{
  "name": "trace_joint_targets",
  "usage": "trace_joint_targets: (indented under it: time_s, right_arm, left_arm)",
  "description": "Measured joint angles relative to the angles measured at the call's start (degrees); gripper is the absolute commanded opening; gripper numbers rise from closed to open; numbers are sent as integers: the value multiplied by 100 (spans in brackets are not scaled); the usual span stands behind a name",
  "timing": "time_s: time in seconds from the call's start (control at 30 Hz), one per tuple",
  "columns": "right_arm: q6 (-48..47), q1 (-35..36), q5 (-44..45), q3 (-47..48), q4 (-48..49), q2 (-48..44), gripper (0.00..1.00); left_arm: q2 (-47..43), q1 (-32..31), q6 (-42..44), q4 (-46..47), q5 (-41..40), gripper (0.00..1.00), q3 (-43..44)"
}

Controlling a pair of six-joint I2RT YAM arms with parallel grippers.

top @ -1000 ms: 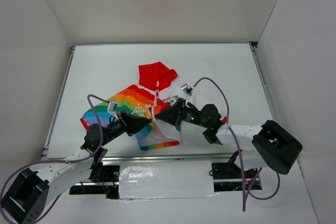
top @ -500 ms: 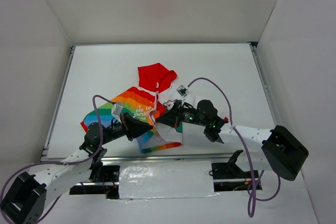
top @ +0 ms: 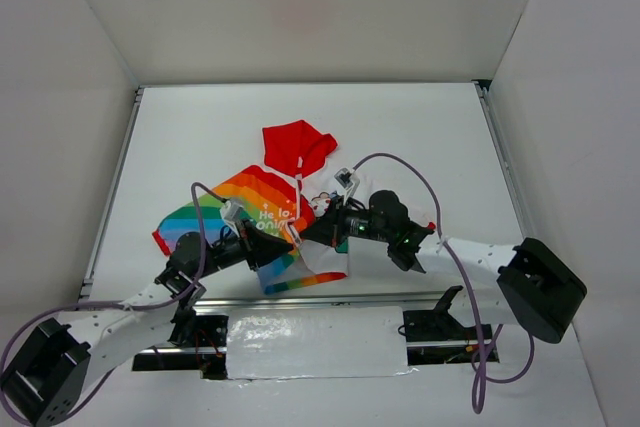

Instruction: Zip up the jacket

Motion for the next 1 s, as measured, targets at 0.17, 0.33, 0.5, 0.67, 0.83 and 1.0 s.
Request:
trace_joint_targets:
  time_s: [0.17, 0.33, 0.5, 0.67, 0.83, 1.0]
  right_arm:
    - [90, 0, 236, 11, -212, 337, 0]
    - [205, 33, 459, 11, -638, 577, 0]
    - [275, 72, 612, 13, -927, 780, 0]
    - [343, 87, 629, 103, -979, 1178, 0]
    - [341, 87, 649, 120, -960, 1364, 1]
    - [334, 87, 739, 118, -957, 1364, 3]
  left_arm:
    - [656, -160, -28, 48, -372, 0, 0]
    - [1506, -490, -52, 315, -741, 0, -2]
    - [2068, -833, -57, 614, -1113, 0, -2]
    - [2428, -986, -48, 726, -1366, 0, -4]
    - [2837, -1025, -48, 911, -1488, 0, -4]
    - [3112, -1034, -48, 1185, -1569, 0, -4]
